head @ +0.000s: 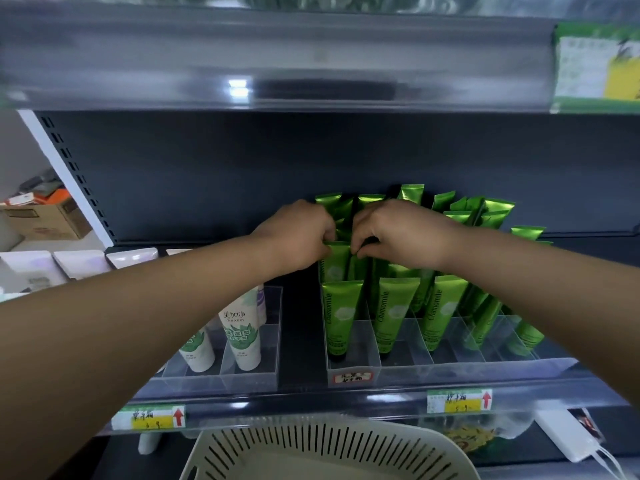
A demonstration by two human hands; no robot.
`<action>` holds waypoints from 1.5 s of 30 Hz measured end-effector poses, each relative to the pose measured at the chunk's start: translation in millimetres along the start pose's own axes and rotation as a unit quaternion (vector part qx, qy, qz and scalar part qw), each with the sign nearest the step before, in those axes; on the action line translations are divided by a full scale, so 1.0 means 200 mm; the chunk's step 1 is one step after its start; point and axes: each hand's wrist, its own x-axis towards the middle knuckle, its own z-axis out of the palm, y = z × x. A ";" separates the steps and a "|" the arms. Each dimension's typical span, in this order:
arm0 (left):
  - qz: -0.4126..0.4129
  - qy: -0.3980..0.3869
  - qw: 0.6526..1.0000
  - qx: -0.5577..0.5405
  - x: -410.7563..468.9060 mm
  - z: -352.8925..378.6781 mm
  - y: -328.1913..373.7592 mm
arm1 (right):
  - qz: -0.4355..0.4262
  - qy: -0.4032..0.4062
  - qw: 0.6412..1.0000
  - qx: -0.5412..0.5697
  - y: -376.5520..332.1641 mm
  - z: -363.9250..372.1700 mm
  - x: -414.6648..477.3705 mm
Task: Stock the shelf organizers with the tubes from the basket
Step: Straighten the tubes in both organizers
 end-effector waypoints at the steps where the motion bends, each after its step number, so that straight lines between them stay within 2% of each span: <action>1: -0.003 -0.002 1.000 -0.002 0.00 0.00 0.00 | 0.001 -0.005 1.000 0.003 -0.01 0.00 0.00; 17: -0.008 -0.005 1.000 0.012 0.00 -0.02 0.00 | 0.038 0.025 0.991 0.128 -0.10 0.05 0.07; 27: -0.005 -0.016 1.000 -0.010 0.00 -0.02 -0.01 | 0.056 0.033 0.984 0.169 -0.09 0.06 0.05; 32: 0.002 -0.005 0.999 -0.035 -0.01 -0.01 -0.04 | 0.085 0.040 0.968 0.231 -0.05 0.02 0.02; 35: 0.004 -0.021 0.999 -0.040 -0.01 -0.02 -0.06 | 0.111 0.073 0.954 0.268 -0.01 -0.02 0.01; 41: -0.017 -0.078 0.995 -0.065 -0.02 -0.09 -0.12 | 0.160 0.115 0.953 0.231 0.09 -0.05 0.04; 45: -0.038 -0.018 0.998 -0.036 0.02 -0.11 -0.13 | 0.160 0.110 0.964 0.180 0.10 -0.03 0.08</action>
